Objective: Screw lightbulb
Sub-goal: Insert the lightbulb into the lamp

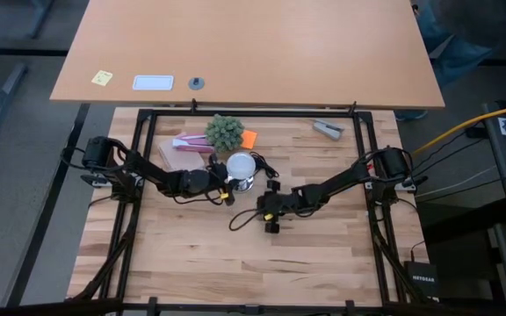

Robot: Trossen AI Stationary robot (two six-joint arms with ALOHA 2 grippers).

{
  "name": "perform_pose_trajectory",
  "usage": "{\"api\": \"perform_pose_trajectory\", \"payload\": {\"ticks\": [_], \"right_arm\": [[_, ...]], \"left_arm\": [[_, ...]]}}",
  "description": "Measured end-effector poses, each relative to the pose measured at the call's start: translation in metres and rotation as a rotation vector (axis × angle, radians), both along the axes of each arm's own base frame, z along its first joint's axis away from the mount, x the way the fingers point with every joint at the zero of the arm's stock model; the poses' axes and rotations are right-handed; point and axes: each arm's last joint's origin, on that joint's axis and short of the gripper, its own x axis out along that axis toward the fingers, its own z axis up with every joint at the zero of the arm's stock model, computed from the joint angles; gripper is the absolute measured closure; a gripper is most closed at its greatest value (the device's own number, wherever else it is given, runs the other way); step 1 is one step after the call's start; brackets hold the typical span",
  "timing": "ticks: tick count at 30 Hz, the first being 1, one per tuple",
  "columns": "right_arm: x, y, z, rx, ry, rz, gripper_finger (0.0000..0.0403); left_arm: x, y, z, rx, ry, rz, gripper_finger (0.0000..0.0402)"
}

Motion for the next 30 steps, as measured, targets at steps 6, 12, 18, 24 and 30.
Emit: {"api": "perform_pose_trajectory", "payload": {"ticks": [6,12,18,24,30], "right_arm": [[0.0003,0.0022,0.0004,0.042,0.000,0.028,0.0235],[0.0027,0.0011,0.0036,0.045,-0.046,-0.040,0.0235],[0.0037,0.0001,0.0048,0.043,-0.068,-0.086,0.0235],[0.0036,0.0007,0.0048,0.050,-0.066,-0.080,0.0235],[0.0031,0.0006,0.0044,0.050,-0.059,-0.080,0.0235]], "left_arm": [[0.0006,-0.0001,0.0025,0.050,-0.006,-0.013,0.0251],[0.0005,0.0000,0.0025,0.054,-0.004,-0.009,0.0251],[0.0004,0.0002,0.0023,0.073,0.009,-0.010,0.0251],[0.0004,0.0003,0.0026,0.082,0.011,-0.009,0.0251],[0.0003,0.0017,0.0036,0.071,-0.005,0.018,0.0251]]}}
